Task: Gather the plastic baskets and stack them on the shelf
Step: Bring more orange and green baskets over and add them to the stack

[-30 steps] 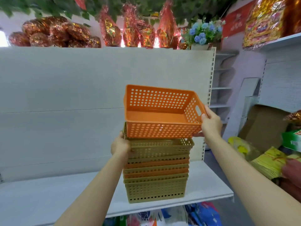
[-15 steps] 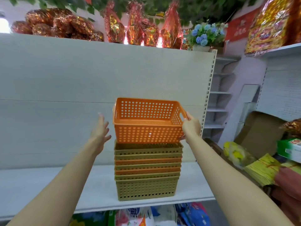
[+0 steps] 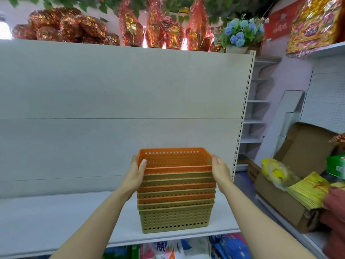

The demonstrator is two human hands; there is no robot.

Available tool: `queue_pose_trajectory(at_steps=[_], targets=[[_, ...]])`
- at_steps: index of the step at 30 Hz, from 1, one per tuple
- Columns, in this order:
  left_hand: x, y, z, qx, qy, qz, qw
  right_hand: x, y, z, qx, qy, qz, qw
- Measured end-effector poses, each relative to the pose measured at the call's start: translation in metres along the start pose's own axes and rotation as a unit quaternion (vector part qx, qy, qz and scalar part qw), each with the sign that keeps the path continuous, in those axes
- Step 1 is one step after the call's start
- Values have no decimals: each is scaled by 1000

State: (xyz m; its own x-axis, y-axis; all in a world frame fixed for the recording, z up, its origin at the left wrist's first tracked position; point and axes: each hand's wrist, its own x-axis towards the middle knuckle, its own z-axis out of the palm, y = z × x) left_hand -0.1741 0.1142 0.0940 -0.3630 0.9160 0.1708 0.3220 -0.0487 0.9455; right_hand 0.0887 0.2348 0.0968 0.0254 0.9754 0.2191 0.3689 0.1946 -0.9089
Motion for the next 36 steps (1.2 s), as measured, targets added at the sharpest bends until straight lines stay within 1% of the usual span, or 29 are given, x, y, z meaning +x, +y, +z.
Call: queue_pose_trajectory(at_steps=[2,5,10,14,16,18,19,20,21,22,23,24,25,28,31,34,36], targets=[[-2,-5,-3,-9,-12,4,1000,-6,5,6,18,24,-4,1000],[-1,-13,-10,9,-40,21,999,-15,3,12,2,46,-19,999],[5,-18,-17,23,-31,34,999,-20,1,19,-12,59,-21,998],[2,-25,-20,9,-2,44,999,-22,2,21,9,28,-24,999],[1,-22,-21,9,0,41,999,-23,-1,18,11,7,-16,1000],[-2,-19,-23,12,-9,29,999,-28,-6,15,-29,2,-14,999],[-3,-18,-25,26,-8,25,999,-33,-9,14,-79,24,-35,996],[-6,-19,-27,66,8,26,997,-40,-10,14,-142,64,-75,985],[-9,-22,-32,129,32,30,991,-51,-12,14,-196,104,-135,966],[-13,-25,-37,204,59,44,976,-62,-14,16,-231,127,-205,943],[-19,-28,-43,280,86,64,954,-73,-19,20,-248,130,-268,922],[-27,-29,-51,342,103,87,930,-83,-23,26,-245,118,-316,909],[-36,-30,-59,382,107,103,912,-94,-28,34,-237,99,-351,900],[-72,-35,-82,457,135,137,868,-132,-41,68,-230,30,-409,883],[-113,-50,-111,524,158,148,823,-171,-35,109,-215,-21,-438,873],[-157,-76,-148,581,162,136,786,-204,-28,146,-200,-51,-467,860],[-187,-94,-173,604,166,110,772,-225,-24,168,-192,-62,-480,854]])
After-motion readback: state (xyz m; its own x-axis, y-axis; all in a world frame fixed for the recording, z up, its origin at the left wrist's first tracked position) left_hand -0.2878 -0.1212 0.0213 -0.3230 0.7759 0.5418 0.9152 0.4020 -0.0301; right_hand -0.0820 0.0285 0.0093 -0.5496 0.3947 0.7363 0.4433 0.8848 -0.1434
